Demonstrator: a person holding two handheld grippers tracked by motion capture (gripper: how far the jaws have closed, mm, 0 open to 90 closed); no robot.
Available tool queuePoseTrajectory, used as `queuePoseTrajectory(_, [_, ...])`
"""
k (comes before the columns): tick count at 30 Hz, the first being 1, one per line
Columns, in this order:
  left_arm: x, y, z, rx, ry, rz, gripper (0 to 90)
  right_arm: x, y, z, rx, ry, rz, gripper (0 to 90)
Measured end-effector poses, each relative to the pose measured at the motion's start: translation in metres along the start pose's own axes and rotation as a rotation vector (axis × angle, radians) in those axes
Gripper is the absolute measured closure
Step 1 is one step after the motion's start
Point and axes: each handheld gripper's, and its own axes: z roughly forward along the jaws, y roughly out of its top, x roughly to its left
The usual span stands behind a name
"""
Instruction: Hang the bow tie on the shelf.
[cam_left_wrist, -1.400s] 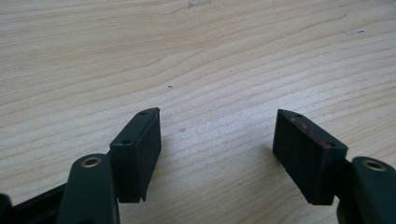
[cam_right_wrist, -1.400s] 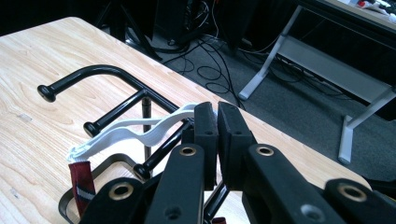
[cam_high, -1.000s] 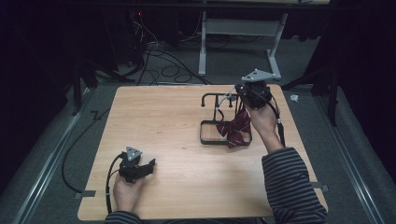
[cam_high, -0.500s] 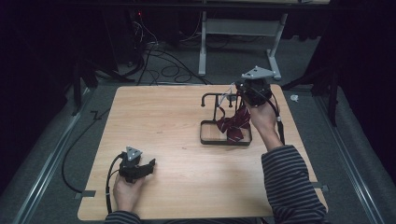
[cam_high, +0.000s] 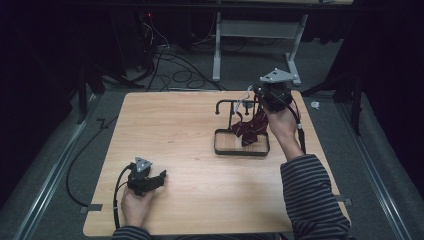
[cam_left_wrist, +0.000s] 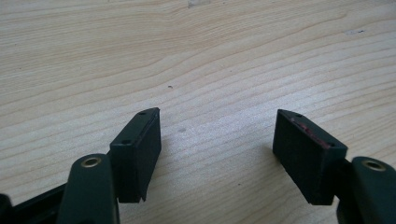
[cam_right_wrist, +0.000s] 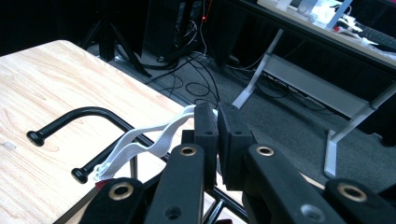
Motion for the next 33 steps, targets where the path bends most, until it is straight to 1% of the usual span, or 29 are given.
queuePoseTrajectory(2, [0.0,0.0,0.0,0.0,-0.001,-0.001,32.9,0.003,-0.001,0.001,0.021,0.007,-0.011,89.0])
queuePoseTrajectory(3, [0.0,0.0,0.0,0.0,-0.002,-0.001,32.9,0.004,-0.002,0.002,0.027,0.01,-0.023,89.0])
queuePoseTrajectory(4, [0.0,0.0,0.0,0.0,-0.002,-0.001,32.9,0.004,-0.002,0.002,0.027,0.01,-0.023,89.0])
queuePoseTrajectory(5, [0.0,0.0,0.0,0.0,-0.001,-0.001,32.9,0.007,-0.004,0.003,0.037,0.014,-0.032,89.0])
queuePoseTrajectory(8, [0.0,0.0,0.0,0.0,-0.001,-0.001,32.9,0.009,-0.007,0.005,0.048,0.021,-0.034,89.0])
queuePoseTrajectory(9, [0.0,0.0,0.0,0.002,-0.002,0.0,32.9,0.011,-0.009,0.007,0.06,0.026,-0.036,89.0])
queuePoseTrajectory(11, [0.0,0.0,0.0,0.0,-0.002,-0.001,32.9,0.012,-0.01,0.008,0.062,0.03,-0.034,89.0])
queuePoseTrajectory(14, [0.0,0.0,0.0,0.0,-0.002,-0.001,32.9,0.017,-0.014,0.01,0.077,0.046,-0.044,88.9])
queuePoseTrajectory(16, [0.0,0.0,0.0,0.0,-0.001,-0.001,32.9,0.019,-0.016,0.012,0.083,0.053,-0.041,88.7])
queuePoseTrajectory(20, [0.0,0.0,0.0,0.0,0.0,-0.001,32.9,0.02,-0.02,0.015,0.096,0.066,-0.046,88.9])
queuePoseTrajectory(23, [0.0,0.0,0.0,-0.001,0.0,0.0,32.9,0.02,-0.024,0.017,0.109,0.078,-0.037,88.2])
queuePoseTrajectory(25, [0.0,0.0,0.0,0.0,0.001,0.0,32.9,0.019,-0.027,0.017,0.11,0.095,-0.017,83.4])
queuePoseTrajectory(26, [0.0,0.0,0.0,0.0,0.001,0.0,32.9,0.019,-0.027,0.017,0.11,0.095,-0.017,83.4])
queuePoseTrajectory(27, [0.0,0.0,0.0,0.001,0.001,0.001,32.9,0.019,-0.028,0.017,0.108,0.102,-0.014,80.7])
queuePoseTrajectory(28, [0.0,0.0,0.0,0.001,0.001,0.001,32.9,0.017,-0.029,0.015,0.098,0.113,-0.001,75.6])
queuePoseTrajectory(33, [0.0,0.0,0.0,0.0,0.0,0.0,32.9,0.012,-0.032,0.008,0.081,0.12,0.029,72.2])
